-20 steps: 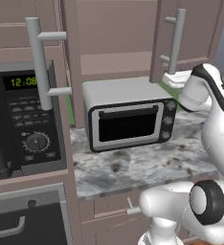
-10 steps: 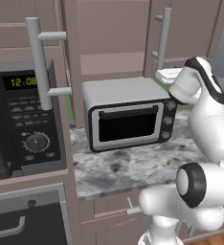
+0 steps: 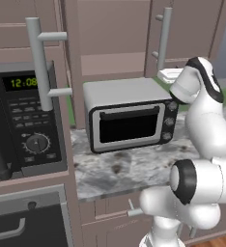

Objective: Close all open cabinet doors.

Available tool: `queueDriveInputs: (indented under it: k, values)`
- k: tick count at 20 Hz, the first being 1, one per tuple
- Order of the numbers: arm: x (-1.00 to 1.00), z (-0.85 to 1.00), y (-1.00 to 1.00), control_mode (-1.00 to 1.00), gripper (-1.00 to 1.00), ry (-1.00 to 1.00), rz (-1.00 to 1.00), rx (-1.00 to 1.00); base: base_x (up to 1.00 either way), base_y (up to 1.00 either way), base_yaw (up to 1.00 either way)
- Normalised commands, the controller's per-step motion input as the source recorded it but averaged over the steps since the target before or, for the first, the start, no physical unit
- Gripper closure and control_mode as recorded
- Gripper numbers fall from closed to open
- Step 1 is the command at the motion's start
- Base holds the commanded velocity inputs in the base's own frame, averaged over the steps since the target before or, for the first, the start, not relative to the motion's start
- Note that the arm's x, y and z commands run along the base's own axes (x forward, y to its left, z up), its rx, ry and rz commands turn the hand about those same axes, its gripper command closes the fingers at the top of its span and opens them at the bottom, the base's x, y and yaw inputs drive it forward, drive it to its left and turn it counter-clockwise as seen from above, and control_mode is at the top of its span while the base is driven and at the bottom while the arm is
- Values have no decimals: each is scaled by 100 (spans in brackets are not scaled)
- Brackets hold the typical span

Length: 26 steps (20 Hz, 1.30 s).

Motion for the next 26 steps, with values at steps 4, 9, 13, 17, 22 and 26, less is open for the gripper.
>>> queueDriveInputs:
  k: [4, 9, 13, 17, 22, 26]
  values:
    - [-48, 0, 0, -100, -100, 0, -5, 0, 0, 0, 0]
    - [-100, 16, -5, -100, -100, 5, -12, 0, 0, 0, 0]
    - [-100, 47, 0, -100, -100, 17, -15, 0, 0, 0, 0]
    - [-100, 49, -1, -100, -100, 20, -15, 0, 0, 0, 0]
    - [-94, 68, 0, -100, -100, 30, -14, 0, 0, 0, 0]
    - [-92, 69, -2, -100, -100, 31, -13, 0, 0, 0, 0]
